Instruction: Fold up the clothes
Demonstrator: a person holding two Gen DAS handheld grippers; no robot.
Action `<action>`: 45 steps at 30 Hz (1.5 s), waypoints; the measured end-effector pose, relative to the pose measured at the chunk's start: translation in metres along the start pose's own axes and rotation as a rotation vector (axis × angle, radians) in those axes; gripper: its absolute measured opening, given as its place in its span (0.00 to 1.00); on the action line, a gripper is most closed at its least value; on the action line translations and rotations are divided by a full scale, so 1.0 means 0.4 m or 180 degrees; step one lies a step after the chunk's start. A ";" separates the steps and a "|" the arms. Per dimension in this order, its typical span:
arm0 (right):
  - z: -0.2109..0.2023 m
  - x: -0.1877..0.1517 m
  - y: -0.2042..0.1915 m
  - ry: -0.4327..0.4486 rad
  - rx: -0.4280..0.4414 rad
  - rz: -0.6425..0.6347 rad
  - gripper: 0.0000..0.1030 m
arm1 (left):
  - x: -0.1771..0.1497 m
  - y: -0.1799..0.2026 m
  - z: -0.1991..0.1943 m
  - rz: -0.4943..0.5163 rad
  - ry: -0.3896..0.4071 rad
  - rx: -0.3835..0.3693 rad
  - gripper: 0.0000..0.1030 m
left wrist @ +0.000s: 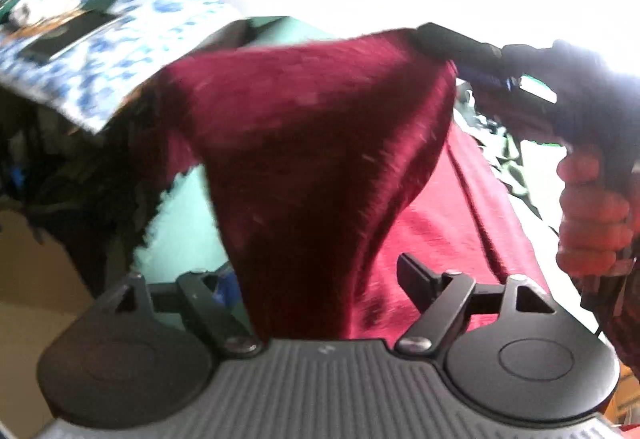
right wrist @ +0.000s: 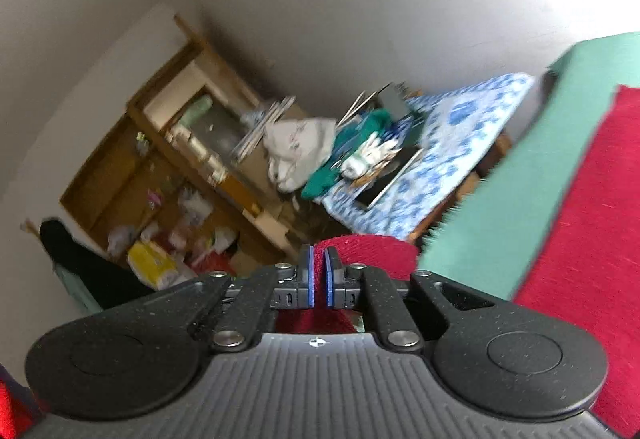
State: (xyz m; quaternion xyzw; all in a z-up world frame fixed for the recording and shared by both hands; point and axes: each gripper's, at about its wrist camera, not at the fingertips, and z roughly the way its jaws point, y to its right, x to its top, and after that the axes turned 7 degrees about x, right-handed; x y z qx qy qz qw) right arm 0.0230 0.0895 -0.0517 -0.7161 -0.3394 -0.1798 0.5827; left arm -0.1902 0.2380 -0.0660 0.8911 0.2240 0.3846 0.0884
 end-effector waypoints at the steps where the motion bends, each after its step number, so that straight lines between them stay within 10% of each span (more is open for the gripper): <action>1: -0.021 -0.010 0.010 0.0035 -0.0055 0.0052 0.06 | 0.007 0.015 0.006 0.0057 -0.0005 -0.0032 0.79; 18: -0.237 -0.075 0.076 0.0434 -0.1188 0.0319 0.23 | -0.035 0.213 0.097 0.0854 -0.0308 0.0018 0.73; 21: -0.150 -0.009 -0.012 0.0136 -0.0965 -0.0267 0.41 | -0.044 0.214 0.105 0.0855 -0.0317 0.0065 0.73; 26: 0.098 0.036 -0.115 -0.0614 -0.0544 -0.1051 0.42 | -0.063 0.217 0.100 0.0860 -0.0277 0.0085 0.74; 35: 0.352 -0.054 -0.094 -0.1916 -0.0796 -0.1811 0.42 | -0.094 0.206 0.087 0.1016 -0.0273 0.0060 0.75; 38: 0.360 -0.070 -0.078 -0.1994 -0.0952 -0.1846 0.36 | -0.095 0.204 0.088 0.1069 -0.0276 0.0046 0.75; 41: 0.371 -0.063 -0.069 -0.1926 -0.1022 -0.1810 0.04 | -0.094 0.204 0.093 0.1107 -0.0269 0.0034 0.74; 45: 0.296 -0.029 -0.065 -0.1482 -0.1023 -0.1593 0.03 | -0.089 0.207 0.100 0.1128 -0.0267 0.0027 0.74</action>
